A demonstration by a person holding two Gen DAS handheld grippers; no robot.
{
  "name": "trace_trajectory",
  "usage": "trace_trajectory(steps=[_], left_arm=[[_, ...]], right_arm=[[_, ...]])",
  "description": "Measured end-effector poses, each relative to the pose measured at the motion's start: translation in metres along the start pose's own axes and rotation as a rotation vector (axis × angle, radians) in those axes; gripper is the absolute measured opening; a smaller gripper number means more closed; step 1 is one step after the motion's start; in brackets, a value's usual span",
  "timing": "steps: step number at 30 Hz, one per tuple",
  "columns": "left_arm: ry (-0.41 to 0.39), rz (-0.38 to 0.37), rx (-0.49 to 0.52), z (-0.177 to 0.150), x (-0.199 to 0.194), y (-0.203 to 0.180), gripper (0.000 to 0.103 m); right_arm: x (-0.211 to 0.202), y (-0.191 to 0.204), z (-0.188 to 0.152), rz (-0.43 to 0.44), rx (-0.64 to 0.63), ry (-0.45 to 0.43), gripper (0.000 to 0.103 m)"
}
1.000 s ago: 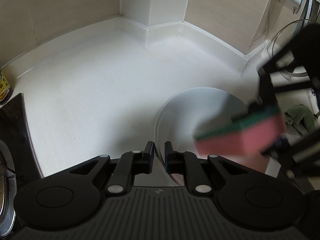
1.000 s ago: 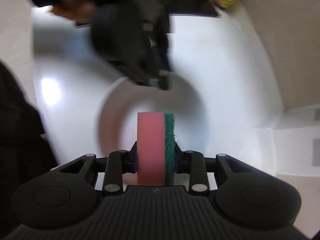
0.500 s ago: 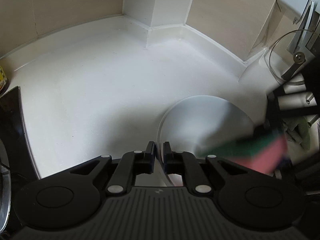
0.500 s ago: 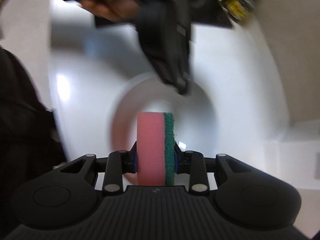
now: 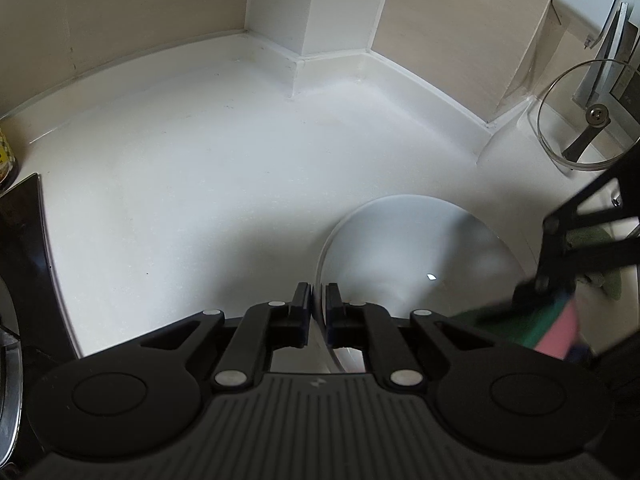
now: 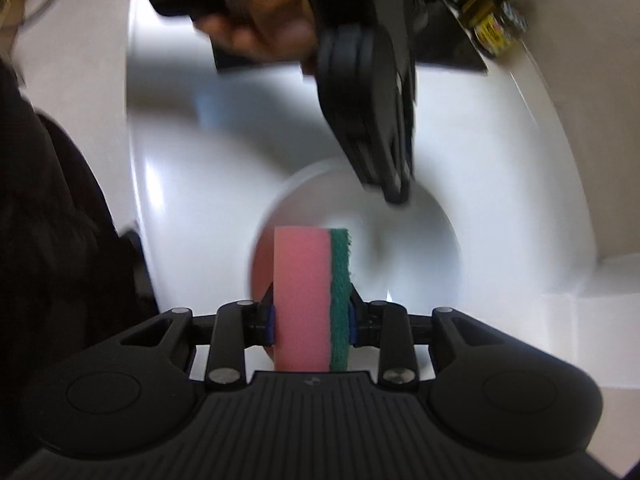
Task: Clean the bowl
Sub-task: 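Rub the sponge around the bowl interior while the left gripper holds the rim, then scrub the bowl's inner bottom with the sponge, right gripper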
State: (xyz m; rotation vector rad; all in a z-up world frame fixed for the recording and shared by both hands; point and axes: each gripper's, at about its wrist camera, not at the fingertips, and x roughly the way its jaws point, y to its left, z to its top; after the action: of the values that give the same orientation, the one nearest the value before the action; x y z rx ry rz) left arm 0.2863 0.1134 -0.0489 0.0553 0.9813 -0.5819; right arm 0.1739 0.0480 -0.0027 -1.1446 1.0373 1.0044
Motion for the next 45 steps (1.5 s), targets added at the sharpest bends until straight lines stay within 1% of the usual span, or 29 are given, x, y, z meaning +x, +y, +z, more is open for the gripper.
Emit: trace_trajectory(steps=[3,5,8,10,11,15,18,21,24,25,28,31,33,36,38,42,43,44,45], left_arm=[[-0.001,0.015,0.003,0.001,0.003,-0.003,0.005],[-0.006,0.030,0.009,0.001,0.002,-0.005,0.004],[-0.008,0.043,0.007,0.001,0.002,-0.007,0.005],[-0.008,0.042,-0.003,0.001,0.002,-0.007,0.005],[-0.008,0.040,-0.006,0.001,0.003,-0.006,0.005],[0.001,0.012,-0.010,0.003,0.003,-0.001,0.005],[0.000,-0.004,-0.009,0.002,0.003,0.001,0.005],[0.001,0.001,-0.013,0.001,0.001,0.000,0.005],[-0.002,0.026,-0.069,-0.002,-0.003,0.000,0.005],[-0.004,0.041,-0.100,-0.006,-0.007,-0.001,0.005],[-0.018,0.058,-0.191,-0.021,-0.021,-0.003,0.008],[-0.031,0.088,-0.235,-0.031,-0.026,-0.008,0.008],[-0.027,0.101,-0.228,-0.031,-0.023,-0.010,0.010],[-0.008,0.099,-0.185,-0.024,-0.016,-0.009,0.009],[0.011,0.073,-0.136,-0.015,-0.011,-0.005,0.007],[0.034,0.016,-0.053,0.003,0.002,0.001,0.006],[0.041,0.006,-0.057,0.007,0.005,0.002,0.007],[0.047,-0.003,-0.061,0.011,0.007,0.002,0.009],[0.054,0.014,-0.091,0.011,0.006,0.003,0.011]], right_arm=[[0.004,-0.005,0.004,0.003,0.023,-0.005,0.027],[0.013,-0.011,0.018,0.020,0.051,-0.032,0.027],[0.005,-0.010,0.021,0.031,0.118,-0.061,0.027],[-0.001,-0.004,0.019,0.017,0.134,-0.070,0.027],[-0.003,0.001,0.018,0.000,0.113,-0.070,0.027],[-0.009,0.030,0.010,-0.096,-0.058,-0.057,0.027],[-0.011,0.041,0.003,-0.137,-0.138,-0.041,0.027],[-0.006,0.051,0.000,-0.183,-0.217,-0.020,0.028],[-0.007,0.051,0.001,-0.188,-0.202,-0.024,0.027],[-0.007,0.051,0.001,-0.190,-0.197,-0.023,0.027],[-0.008,0.050,0.000,-0.187,-0.187,-0.023,0.027],[-0.009,0.049,0.000,-0.188,-0.188,-0.021,0.027],[-0.010,0.050,0.002,-0.187,-0.197,-0.025,0.027],[-0.011,0.054,0.005,-0.187,-0.226,-0.028,0.027],[-0.012,0.056,0.004,-0.188,-0.247,-0.027,0.027],[-0.011,0.058,-0.013,-0.202,-0.333,0.027,0.028],[-0.011,0.057,-0.018,-0.206,-0.350,0.034,0.028],[-0.011,0.056,-0.019,-0.204,-0.346,0.032,0.028],[-0.011,0.055,-0.020,-0.201,-0.339,0.029,0.028]])
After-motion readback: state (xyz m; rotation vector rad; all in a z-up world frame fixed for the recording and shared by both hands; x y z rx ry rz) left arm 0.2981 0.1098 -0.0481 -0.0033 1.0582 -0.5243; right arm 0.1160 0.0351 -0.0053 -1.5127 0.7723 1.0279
